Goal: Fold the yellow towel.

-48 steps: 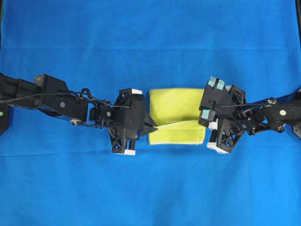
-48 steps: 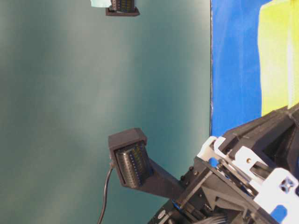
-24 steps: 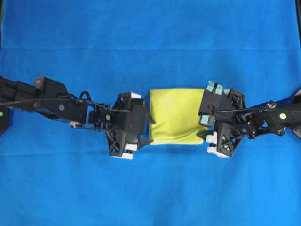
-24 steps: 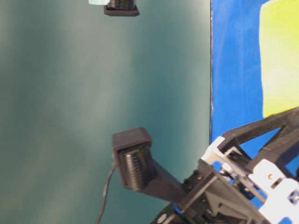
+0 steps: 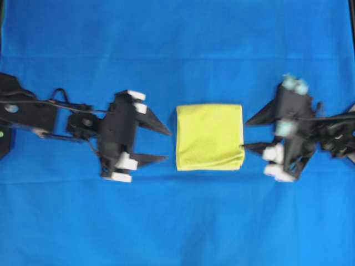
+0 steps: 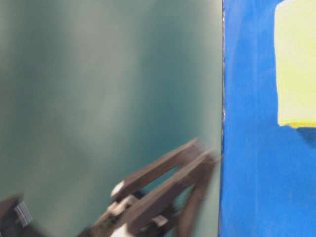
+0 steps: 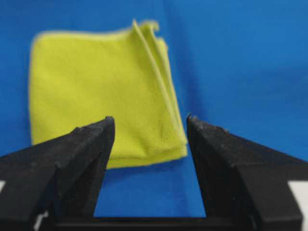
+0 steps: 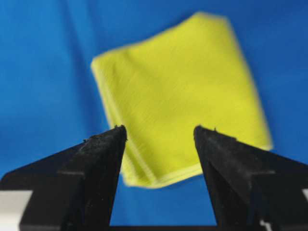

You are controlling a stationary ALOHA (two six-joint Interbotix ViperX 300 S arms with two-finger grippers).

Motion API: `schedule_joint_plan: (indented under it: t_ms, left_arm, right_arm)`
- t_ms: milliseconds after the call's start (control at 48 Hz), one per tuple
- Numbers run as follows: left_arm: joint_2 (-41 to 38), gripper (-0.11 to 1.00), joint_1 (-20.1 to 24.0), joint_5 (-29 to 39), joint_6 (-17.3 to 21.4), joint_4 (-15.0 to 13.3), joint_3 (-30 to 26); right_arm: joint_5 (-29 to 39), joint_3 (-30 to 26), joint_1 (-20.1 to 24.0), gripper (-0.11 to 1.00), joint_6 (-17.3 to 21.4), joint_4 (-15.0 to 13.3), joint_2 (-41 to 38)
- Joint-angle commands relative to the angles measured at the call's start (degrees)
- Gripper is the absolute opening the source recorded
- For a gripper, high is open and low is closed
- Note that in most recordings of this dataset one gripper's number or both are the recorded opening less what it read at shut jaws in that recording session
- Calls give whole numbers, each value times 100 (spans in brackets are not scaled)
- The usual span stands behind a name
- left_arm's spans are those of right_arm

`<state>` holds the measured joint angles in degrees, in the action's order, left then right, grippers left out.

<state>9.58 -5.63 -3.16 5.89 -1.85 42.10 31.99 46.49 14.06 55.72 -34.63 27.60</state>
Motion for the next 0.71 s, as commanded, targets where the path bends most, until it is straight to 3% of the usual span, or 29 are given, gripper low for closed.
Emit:
schedule_joint_plan:
  t_ms: [0,354,687]
  left_arm:
    - [536,58,0,-35,9,18,114]
    - [2048,58,79,-501,9,18,1195]
    - [3516,58,396,-914,-53,9,2443]
  right_arm:
    - [114,44,9,61,-9,-308,483]
    - [158,729,9,61,18,-1107,2285]
    - [-44,1723,-35,61,62,-1301,3498]
